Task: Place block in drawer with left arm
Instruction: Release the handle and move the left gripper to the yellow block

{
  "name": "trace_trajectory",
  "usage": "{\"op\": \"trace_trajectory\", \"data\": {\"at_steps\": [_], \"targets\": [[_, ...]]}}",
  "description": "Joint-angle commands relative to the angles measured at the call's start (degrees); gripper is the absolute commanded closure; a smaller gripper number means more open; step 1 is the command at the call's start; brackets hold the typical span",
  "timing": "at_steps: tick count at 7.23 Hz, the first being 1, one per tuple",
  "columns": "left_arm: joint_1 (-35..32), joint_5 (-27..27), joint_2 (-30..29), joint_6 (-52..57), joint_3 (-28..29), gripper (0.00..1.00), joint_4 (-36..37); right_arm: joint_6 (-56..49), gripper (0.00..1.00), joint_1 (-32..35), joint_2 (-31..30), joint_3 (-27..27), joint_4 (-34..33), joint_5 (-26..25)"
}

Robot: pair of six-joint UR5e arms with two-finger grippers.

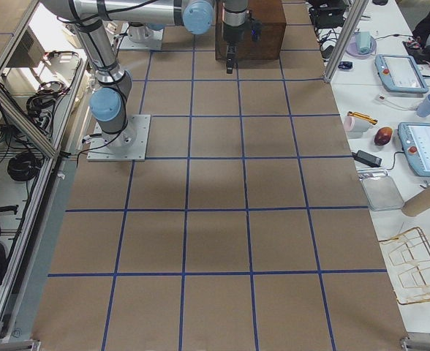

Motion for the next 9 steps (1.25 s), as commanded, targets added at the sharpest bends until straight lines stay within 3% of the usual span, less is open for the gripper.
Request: {"op": "trace_trajectory", "data": {"at_steps": [1, 7, 8, 9], "targets": [[0.5, 1.2, -3.2, 0.4, 0.2, 0.0, 3.9, 0.0, 0.0, 0.0, 0.0, 0.0, 0.0, 0.0], [0.5, 1.2, -8.3, 0.2, 0.7, 0.0, 8.7, 0.0, 0.0, 0.0, 0.0, 0.0, 0.0, 0.0], [0.5, 1.2, -8.3, 0.3, 0.7, 0.32, 8.7, 0.0, 0.0, 0.0, 0.0, 0.0, 0.0, 0.0], [0.5, 1.2, -8.3, 0.6, 0.8, 0.86, 8.7, 0.0, 0.0, 0.0, 0.0, 0.0, 0.0, 0.0]]}}
